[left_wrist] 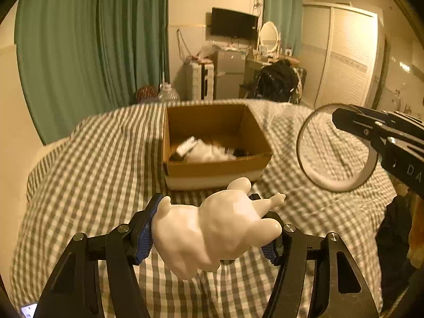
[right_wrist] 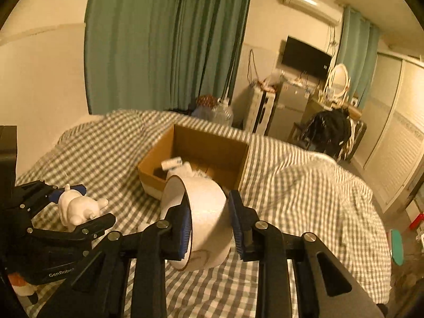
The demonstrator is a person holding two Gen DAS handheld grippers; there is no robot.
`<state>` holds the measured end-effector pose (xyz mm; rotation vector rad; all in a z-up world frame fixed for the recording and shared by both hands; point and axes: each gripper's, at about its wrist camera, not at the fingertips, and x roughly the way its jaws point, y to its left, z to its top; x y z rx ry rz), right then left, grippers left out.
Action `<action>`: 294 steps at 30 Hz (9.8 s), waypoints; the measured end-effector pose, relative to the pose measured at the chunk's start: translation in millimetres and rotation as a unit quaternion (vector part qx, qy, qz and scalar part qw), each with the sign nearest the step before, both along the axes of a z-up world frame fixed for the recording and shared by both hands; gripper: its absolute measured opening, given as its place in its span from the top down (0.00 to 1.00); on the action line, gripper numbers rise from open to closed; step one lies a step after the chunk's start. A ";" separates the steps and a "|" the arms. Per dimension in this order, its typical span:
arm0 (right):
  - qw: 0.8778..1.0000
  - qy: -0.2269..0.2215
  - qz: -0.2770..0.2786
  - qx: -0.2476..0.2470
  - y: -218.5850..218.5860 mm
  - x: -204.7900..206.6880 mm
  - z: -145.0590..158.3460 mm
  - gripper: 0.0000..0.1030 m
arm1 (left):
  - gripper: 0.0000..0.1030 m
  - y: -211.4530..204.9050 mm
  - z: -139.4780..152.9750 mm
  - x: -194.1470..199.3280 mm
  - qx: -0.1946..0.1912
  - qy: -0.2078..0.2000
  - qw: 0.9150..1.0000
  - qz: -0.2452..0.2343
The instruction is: Organize objects
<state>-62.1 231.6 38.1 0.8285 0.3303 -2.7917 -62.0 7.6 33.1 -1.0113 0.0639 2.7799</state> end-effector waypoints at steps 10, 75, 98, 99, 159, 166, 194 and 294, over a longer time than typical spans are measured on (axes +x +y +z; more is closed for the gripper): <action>0.999 0.049 0.013 0.005 -8.4 14.8 48.0 0.77 | 0.36 9.1 45.8 -18.5 -0.011 0.036 0.999 -0.005; 0.992 -0.032 -0.036 -0.119 21.2 -197.2 -84.5 0.24 | 0.05 -8.5 -61.3 -182.9 -0.016 0.020 0.999 0.022; 0.996 -0.007 -0.018 -0.087 25.3 -58.5 -51.2 0.24 | 0.05 -10.9 -46.2 -68.6 0.000 0.004 0.998 0.068; 0.996 -0.010 -0.016 -0.090 25.2 -57.0 -53.5 0.24 | 0.05 -10.1 -49.3 -67.8 -0.001 0.000 0.998 0.067; 0.970 -0.234 -0.051 0.040 -20.4 -123.7 -198.4 0.14 | 0.36 -17.7 -146.2 -94.0 -0.058 -0.117 0.989 0.070; 0.961 -0.261 -0.072 0.060 -21.2 -138.1 -213.4 0.13 | 0.36 -16.6 -146.3 -89.0 -0.058 -0.117 0.989 0.068; 0.999 -0.035 -0.015 -0.034 -18.5 -21.3 -35.9 0.21 | 0.36 -27.1 -9.5 -35.5 -0.015 0.008 0.998 0.059; 0.983 0.094 -0.043 -0.149 27.2 -0.4 53.8 0.08 | 0.00 -58.4 29.6 -44.0 0.021 0.089 0.993 0.072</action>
